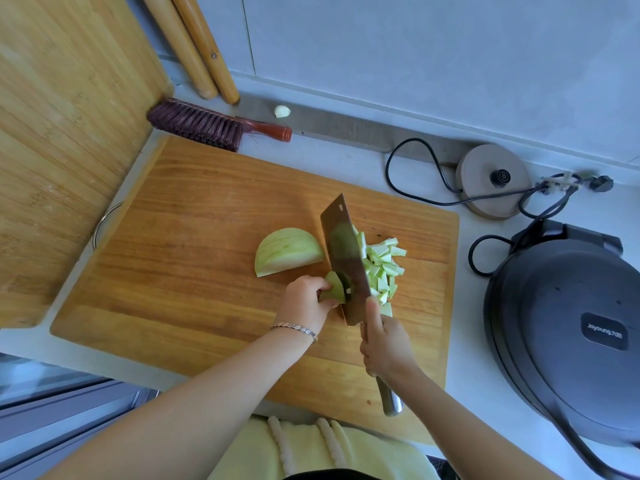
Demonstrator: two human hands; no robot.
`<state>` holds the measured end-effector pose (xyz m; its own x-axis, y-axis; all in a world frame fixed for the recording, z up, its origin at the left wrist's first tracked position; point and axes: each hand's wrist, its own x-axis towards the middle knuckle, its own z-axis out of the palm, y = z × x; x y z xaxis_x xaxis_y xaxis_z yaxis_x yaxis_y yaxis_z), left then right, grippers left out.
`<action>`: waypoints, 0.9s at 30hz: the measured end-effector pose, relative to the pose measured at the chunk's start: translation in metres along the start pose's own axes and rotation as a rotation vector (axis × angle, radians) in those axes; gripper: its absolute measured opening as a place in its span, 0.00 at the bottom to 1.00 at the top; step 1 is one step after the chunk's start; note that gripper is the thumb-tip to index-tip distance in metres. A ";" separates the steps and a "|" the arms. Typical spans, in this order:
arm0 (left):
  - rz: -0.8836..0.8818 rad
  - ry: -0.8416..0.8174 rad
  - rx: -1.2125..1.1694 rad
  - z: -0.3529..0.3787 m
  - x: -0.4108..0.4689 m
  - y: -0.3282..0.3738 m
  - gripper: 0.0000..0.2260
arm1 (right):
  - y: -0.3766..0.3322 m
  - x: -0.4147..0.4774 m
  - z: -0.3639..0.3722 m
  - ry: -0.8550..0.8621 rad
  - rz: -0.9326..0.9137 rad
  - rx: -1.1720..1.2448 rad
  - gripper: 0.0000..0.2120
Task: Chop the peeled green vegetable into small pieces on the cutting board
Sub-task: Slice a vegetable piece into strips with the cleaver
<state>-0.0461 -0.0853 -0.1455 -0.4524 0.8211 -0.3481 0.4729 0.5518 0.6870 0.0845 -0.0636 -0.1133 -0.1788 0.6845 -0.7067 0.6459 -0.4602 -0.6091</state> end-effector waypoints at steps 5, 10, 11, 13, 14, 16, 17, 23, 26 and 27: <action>0.009 -0.004 -0.017 0.000 -0.002 -0.002 0.14 | -0.009 -0.008 -0.019 -0.033 0.043 0.129 0.26; -0.015 0.007 -0.067 0.000 -0.003 -0.001 0.14 | -0.013 -0.020 -0.026 -0.025 -0.013 0.039 0.27; -0.020 0.008 -0.073 0.000 -0.003 0.000 0.14 | -0.013 -0.022 -0.025 -0.025 -0.023 0.021 0.27; -0.019 0.008 -0.074 0.000 -0.003 0.000 0.13 | -0.014 -0.024 -0.024 -0.028 -0.035 -0.005 0.27; -0.012 0.008 -0.069 0.000 -0.003 0.000 0.12 | -0.014 -0.024 -0.023 -0.032 -0.037 -0.014 0.27; -0.004 0.005 -0.058 0.000 -0.003 0.000 0.12 | -0.014 -0.024 -0.021 -0.040 -0.031 -0.028 0.26; -0.006 0.003 -0.055 -0.001 -0.003 0.000 0.12 | -0.014 -0.024 -0.021 -0.044 -0.025 -0.027 0.26; -0.016 -0.007 -0.041 -0.001 0.000 -0.001 0.14 | -0.005 -0.025 -0.017 -0.066 0.029 -0.063 0.26; -0.015 -0.003 -0.048 0.000 0.000 -0.002 0.13 | 0.001 -0.027 -0.015 -0.064 0.037 -0.046 0.25; -0.016 0.002 -0.053 0.000 0.000 -0.002 0.13 | 0.000 -0.027 -0.016 -0.059 0.029 -0.040 0.25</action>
<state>-0.0474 -0.0865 -0.1473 -0.4609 0.8121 -0.3579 0.4250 0.5560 0.7143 0.1017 -0.0732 -0.0887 -0.2022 0.6362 -0.7446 0.6801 -0.4559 -0.5742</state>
